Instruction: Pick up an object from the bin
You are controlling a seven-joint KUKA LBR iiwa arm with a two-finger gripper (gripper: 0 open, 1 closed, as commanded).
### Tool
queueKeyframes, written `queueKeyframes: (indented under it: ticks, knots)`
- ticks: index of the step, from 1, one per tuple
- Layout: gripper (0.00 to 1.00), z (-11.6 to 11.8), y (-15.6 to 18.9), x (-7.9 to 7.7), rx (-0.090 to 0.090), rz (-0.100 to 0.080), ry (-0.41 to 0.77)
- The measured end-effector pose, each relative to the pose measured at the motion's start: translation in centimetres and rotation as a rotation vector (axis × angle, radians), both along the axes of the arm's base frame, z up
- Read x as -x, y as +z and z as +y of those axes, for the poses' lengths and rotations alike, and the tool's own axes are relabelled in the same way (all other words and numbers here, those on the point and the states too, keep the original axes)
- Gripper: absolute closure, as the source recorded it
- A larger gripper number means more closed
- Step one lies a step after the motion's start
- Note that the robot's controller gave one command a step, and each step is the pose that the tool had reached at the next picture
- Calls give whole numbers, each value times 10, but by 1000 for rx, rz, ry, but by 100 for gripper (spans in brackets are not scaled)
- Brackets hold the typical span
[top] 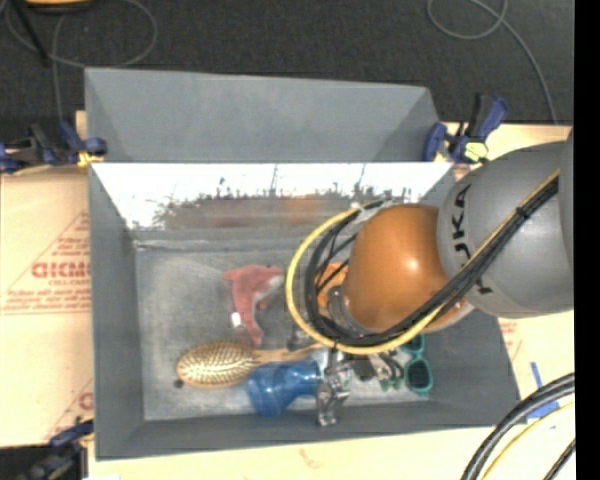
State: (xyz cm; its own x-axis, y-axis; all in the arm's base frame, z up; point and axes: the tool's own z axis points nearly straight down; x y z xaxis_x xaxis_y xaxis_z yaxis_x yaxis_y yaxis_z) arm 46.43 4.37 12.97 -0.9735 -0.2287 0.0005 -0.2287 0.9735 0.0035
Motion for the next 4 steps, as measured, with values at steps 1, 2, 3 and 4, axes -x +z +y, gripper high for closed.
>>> queueKeyframes:
  ticks: [1,2,3,4]
  knots:
    - [0,9,0,-11,4,-5,275]
    - [0,22,-43,-19,1,-7,23]
    - [100,32,-52,-25,9,-25,388]
    - [100,32,-52,-25,9,-25,388]
